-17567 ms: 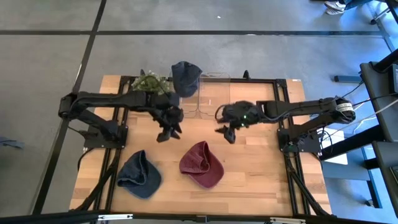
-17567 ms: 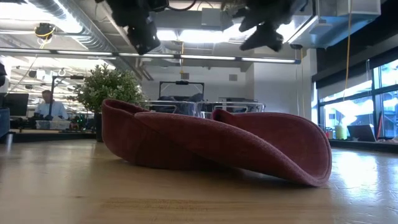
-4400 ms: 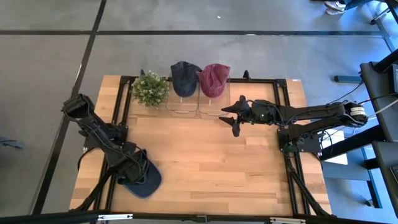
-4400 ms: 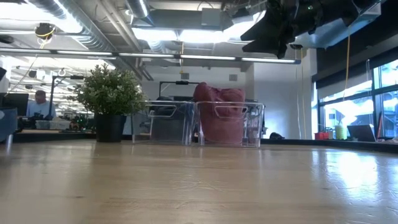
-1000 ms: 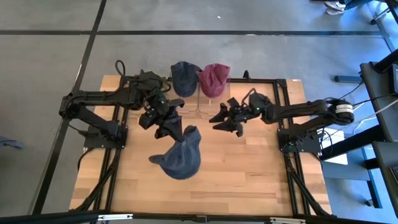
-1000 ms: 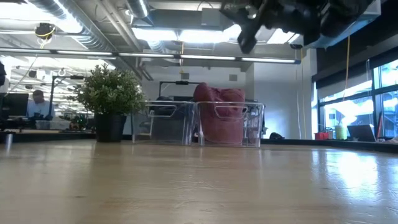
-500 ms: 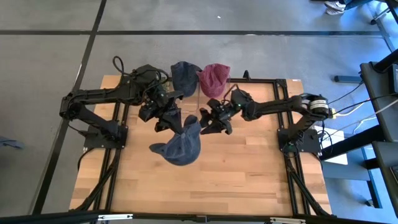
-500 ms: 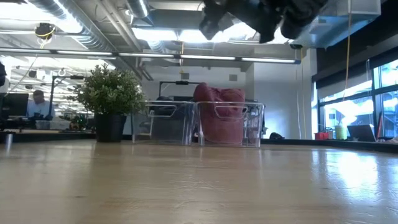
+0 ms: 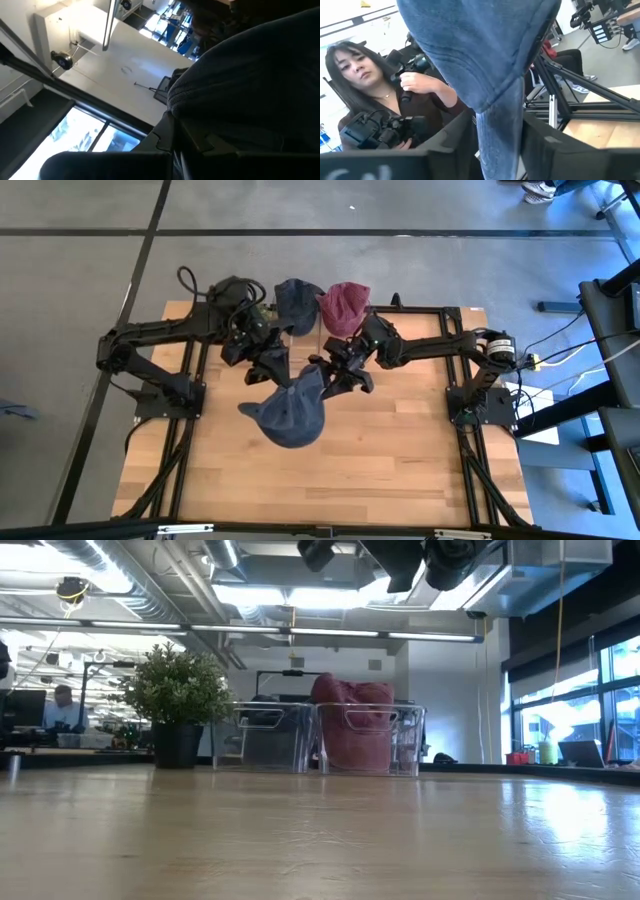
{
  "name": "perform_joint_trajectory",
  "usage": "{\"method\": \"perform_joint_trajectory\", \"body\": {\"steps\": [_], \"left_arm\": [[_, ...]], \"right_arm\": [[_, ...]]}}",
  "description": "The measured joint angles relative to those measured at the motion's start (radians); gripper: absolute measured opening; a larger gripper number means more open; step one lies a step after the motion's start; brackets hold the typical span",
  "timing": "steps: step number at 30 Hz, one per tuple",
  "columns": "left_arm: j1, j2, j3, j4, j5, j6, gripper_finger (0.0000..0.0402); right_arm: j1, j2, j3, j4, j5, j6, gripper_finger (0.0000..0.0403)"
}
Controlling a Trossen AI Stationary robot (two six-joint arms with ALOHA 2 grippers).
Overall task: Pick & Place hat
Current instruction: Put the black cap into the left transparent bin
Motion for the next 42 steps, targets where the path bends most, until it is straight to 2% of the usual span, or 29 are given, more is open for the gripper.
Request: {"method": "perform_joint_trajectory", "body": {"steps": [8, 10, 20, 24, 27, 30, 36, 42], "left_arm": [[0.038, -0.005, 0.0, 0.03, -0.016, -0.065, 0.0008], [0.043, -0.005, 0.0, 0.045, -0.022, -0.084, 0.0016], [0.052, -0.027, 0.0, 0.043, -0.026, -0.084, 0.0067], [0.068, -0.051, 0.0, 0.044, -0.024, -0.133, 0.0096], [0.086, -0.07, -0.001, 0.039, -0.028, -0.236, 0.0117], [0.121, -0.09, -0.003, -0.01, -0.031, -0.405, 0.0129], [0.237, -0.124, -0.003, -0.172, -0.031, -0.736, 0.0128], [0.382, -0.138, -0.003, -0.351, -0.044, -0.814, 0.013]], "right_arm": [[-0.013, 0.0, 0.0, 0.003, 0.007, 0.007, 0.0032], [-0.018, -0.002, 0.0, 0.008, 0.018, 0.005, 0.0016], [-0.029, -0.008, 0.0, 0.024, 0.045, 0.039, 0.0016], [-0.03, -0.01, 0.0, 0.039, 0.054, 0.06, 0.0016], [-0.03, -0.011, 0.0, 0.039, 0.056, 0.059, 0.0016], [-0.03, -0.011, 0.0, 0.037, 0.06, 0.058, 0.0016], [-0.034, -0.011, 0.0, -0.007, 0.051, 0.055, 0.0016], [-0.034, -0.01, -0.001, -0.161, 0.049, -0.025, 0.0016]]}}
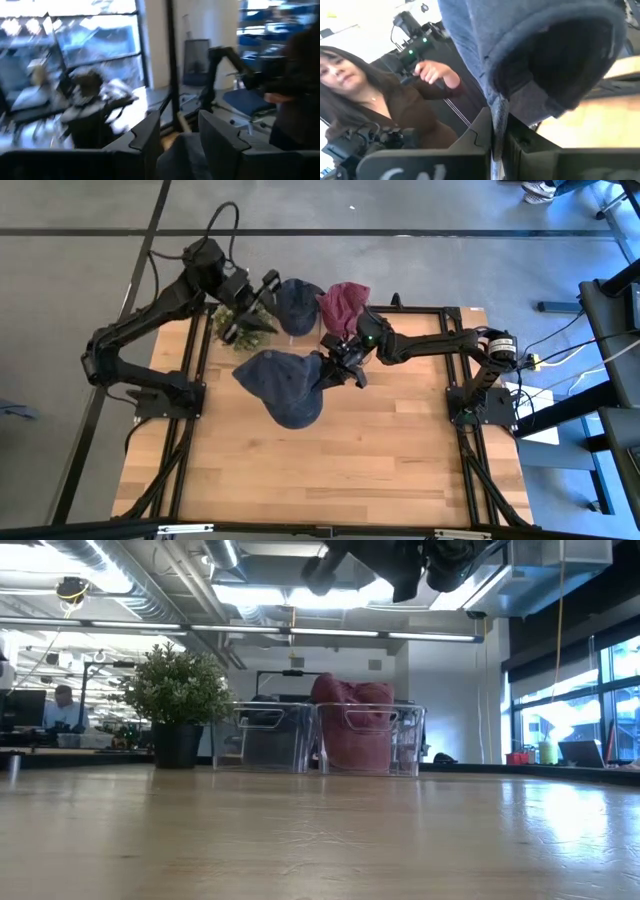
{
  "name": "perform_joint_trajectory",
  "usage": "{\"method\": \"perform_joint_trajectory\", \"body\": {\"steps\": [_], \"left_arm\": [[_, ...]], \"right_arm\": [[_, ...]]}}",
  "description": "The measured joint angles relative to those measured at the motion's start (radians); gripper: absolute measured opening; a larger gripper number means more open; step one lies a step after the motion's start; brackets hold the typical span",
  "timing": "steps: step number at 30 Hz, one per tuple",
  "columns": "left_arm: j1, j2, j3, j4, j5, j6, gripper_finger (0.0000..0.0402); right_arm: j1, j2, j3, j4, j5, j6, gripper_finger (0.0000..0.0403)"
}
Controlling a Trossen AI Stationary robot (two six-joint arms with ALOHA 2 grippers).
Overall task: Pick & Place hat
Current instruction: Put the black cap into the left transparent bin
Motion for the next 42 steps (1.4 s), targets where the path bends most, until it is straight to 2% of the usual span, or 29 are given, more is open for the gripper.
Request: {"method": "perform_joint_trajectory", "body": {"steps": [5, 11, 16, 18, 23, 26, 28, 34, 42], "left_arm": [[0.084, 0.001, 0.0, -0.252, -0.053, 0.023, 0.0128], [0.082, 0.002, 0.0, -0.631, -0.192, 0.122, 0.0131], [0.049, -0.004, 0.005, -0.731, -0.298, 0.109, 0.0132], [0.042, -0.005, 0.032, -0.777, -0.351, 0.071, 0.0132], [-0.013, -0.005, 0.107, -0.969, -0.477, 0.112, 0.0132], [-0.076, -0.006, 0.121, -1.002, -0.593, 0.099, 0.0132], [-0.115, -0.004, 0.12, -1.004, -0.633, 0.074, 0.0132], [-0.165, -0.005, 0.12, -0.993, -0.659, 0.055, 0.0132], [-0.114, -0.008, 0.12, -0.956, -0.674, 0.063, 0.0132]], "right_arm": [[0.0, 0.0, 0.0, -0.096, 0.004, -0.064, 0.0016], [0.0, 0.0, 0.0, -0.21, 0.0, -0.129, 0.0016], [-0.007, 0.0, 0.0, -0.283, -0.001, -0.193, 0.0016], [-0.014, 0.0, 0.0, -0.299, -0.001, -0.209, 0.0016], [-0.031, 0.0, 0.0, -0.302, -0.002, -0.219, 0.0016], [-0.037, 0.0, 0.0, -0.302, -0.003, -0.233, 0.0016], [-0.042, 0.0, 0.0, -0.303, -0.003, -0.233, 0.0016], [-0.044, 0.0, 0.0, -0.303, -0.004, -0.236, 0.0016], [-0.044, 0.0, 0.0, -0.304, -0.01, -0.237, 0.0016]]}}
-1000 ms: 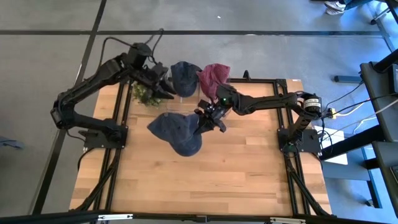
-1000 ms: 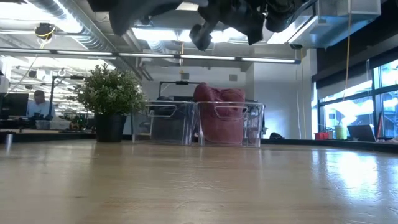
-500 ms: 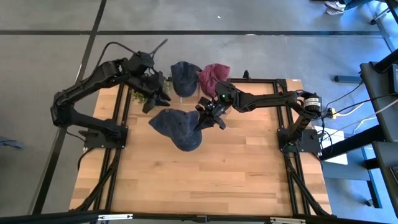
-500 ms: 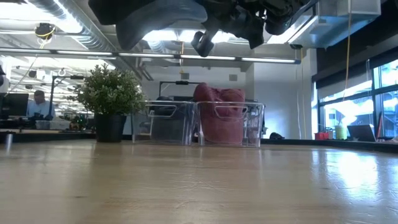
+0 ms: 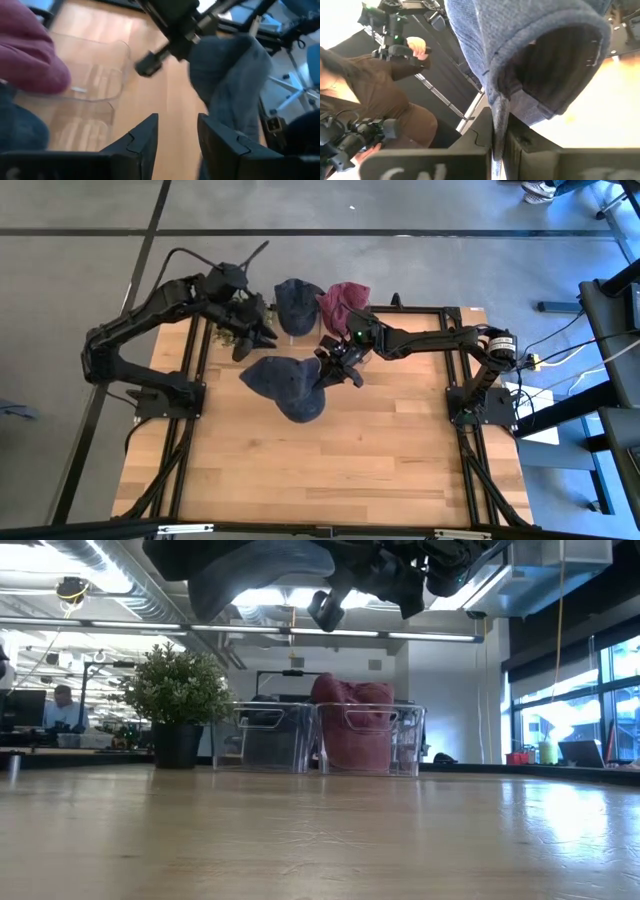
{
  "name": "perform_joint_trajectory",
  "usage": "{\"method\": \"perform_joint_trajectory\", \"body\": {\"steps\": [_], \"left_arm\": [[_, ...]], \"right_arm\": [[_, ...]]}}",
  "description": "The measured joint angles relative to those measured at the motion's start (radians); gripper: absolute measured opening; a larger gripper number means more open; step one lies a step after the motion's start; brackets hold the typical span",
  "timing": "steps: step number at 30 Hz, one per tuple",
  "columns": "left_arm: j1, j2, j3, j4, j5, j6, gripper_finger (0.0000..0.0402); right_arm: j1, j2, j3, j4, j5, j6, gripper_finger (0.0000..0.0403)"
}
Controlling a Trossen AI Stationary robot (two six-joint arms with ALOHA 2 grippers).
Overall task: Pick & Place hat
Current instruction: Put the black cap into the left transparent bin
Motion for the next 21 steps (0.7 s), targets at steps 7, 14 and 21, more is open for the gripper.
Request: {"method": "perform_joint_trajectory", "body": {"steps": [7, 14, 21], "left_arm": [[0.04, 0.0, 0.0, 0.01, 0.151, -0.002, 0.0132], [0.028, -0.011, 0.0, 0.011, 0.204, -0.001, 0.0132], [0.028, -0.019, 0.0, 0.003, 0.213, -0.001, 0.0132]], "right_arm": [[0.0, 0.0, 0.0, 0.0, -0.013, 0.001, 0.0016], [0.0, 0.0, 0.0, -0.001, -0.013, 0.002, 0.0016], [-0.001, 0.0, 0.0, 0.0, -0.013, 0.0, 0.0016]]}}
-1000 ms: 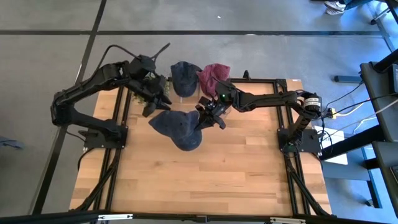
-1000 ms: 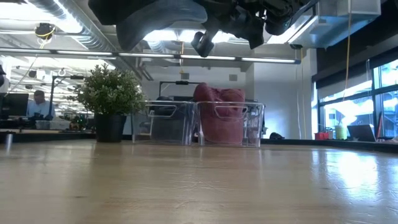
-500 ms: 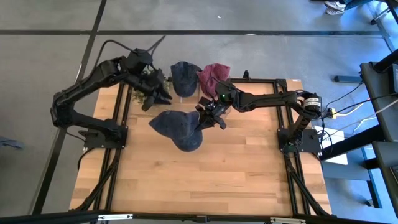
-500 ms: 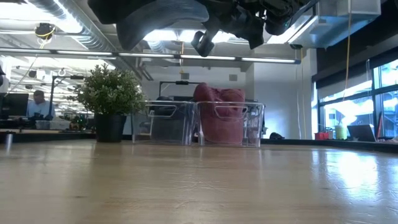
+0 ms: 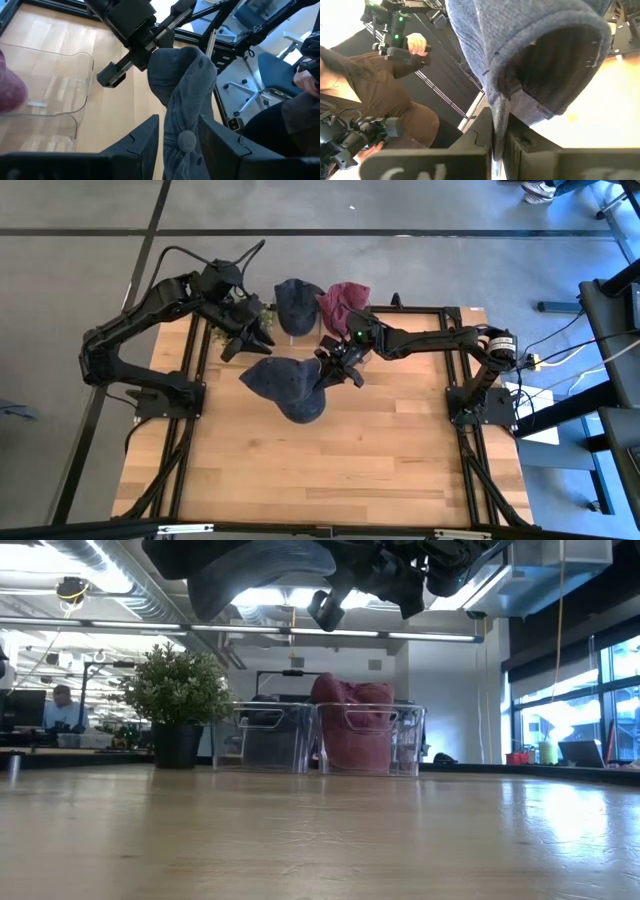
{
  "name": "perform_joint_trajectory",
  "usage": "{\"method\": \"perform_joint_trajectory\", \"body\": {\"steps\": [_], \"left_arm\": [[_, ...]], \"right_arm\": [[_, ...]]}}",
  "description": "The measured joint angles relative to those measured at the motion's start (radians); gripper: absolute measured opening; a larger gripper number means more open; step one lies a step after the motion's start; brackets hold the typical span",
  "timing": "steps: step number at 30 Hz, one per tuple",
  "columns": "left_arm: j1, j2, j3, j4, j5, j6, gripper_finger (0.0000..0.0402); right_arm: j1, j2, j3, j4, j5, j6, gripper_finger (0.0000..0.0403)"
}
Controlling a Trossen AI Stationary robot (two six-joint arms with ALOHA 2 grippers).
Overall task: Pick & Place hat
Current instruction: Put the black cap into the left transparent bin
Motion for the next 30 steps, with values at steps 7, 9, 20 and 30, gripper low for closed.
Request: {"method": "perform_joint_trajectory", "body": {"steps": [7, 9, 20, 30], "left_arm": [[-0.032, 0.0, 0.0, -0.003, 0.0, 0.0, 0.0132], [-0.05, 0.001, 0.0, -0.009, -0.001, 0.0, 0.0132], [-0.123, 0.001, 0.0, -0.032, -0.133, 0.01, 0.0132], [-0.13, 0.002, 0.0, -0.061, -0.153, -0.008, 0.0132]], "right_arm": [[0.0, 0.0, 0.0, 0.0, 0.0, 0.0, 0.0018], [0.0, 0.0, 0.0, 0.0, 0.0, 0.0, 0.0018], [0.0, 0.0, 0.0, 0.0, 0.001, 0.003, 0.0018], [0.001, 0.0, 0.0, 0.0, 0.019, 0.003, 0.0018]]}}
